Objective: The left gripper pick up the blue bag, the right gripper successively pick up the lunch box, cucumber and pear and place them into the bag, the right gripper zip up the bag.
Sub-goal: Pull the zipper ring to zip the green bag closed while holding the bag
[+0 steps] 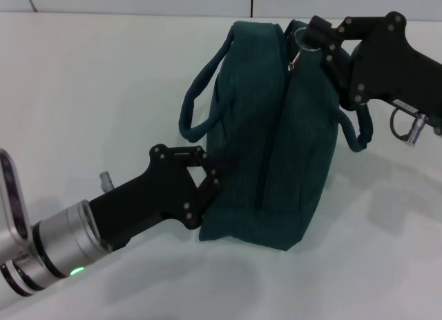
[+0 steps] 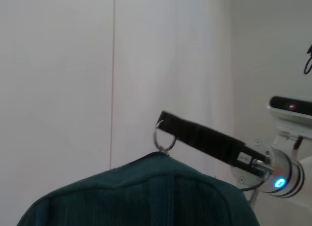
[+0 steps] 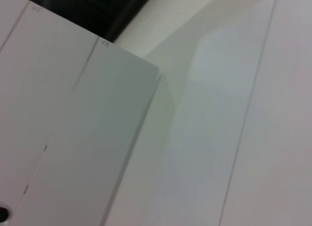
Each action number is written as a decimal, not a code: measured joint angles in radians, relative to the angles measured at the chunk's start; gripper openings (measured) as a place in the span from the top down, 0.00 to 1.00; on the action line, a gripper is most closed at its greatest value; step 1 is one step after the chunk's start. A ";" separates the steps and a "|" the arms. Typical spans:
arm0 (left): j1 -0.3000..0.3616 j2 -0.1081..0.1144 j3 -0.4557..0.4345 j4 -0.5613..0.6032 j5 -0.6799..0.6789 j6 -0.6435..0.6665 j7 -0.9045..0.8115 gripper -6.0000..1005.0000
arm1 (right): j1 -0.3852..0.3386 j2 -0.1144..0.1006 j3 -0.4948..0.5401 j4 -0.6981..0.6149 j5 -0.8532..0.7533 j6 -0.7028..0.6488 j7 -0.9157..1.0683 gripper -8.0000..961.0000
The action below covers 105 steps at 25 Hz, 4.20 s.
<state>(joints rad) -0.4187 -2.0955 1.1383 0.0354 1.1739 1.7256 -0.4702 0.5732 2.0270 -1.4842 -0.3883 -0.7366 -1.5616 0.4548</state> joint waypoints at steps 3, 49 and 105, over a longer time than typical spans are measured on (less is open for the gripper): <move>0.008 0.003 0.000 0.000 0.015 0.012 0.021 0.93 | -0.009 -0.001 0.000 0.000 0.011 0.003 0.011 0.97; -0.034 0.036 -0.002 0.225 -0.005 0.008 -0.464 0.43 | -0.067 0.001 0.028 0.018 0.048 -0.035 -0.122 0.97; -0.058 0.009 0.051 0.283 0.091 -0.071 -0.350 0.92 | -0.032 0.001 0.016 0.026 0.049 0.018 -0.133 0.97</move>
<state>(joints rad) -0.4769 -2.0864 1.1891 0.3181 1.2647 1.6543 -0.8203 0.5413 2.0279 -1.4680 -0.3620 -0.6873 -1.5440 0.3221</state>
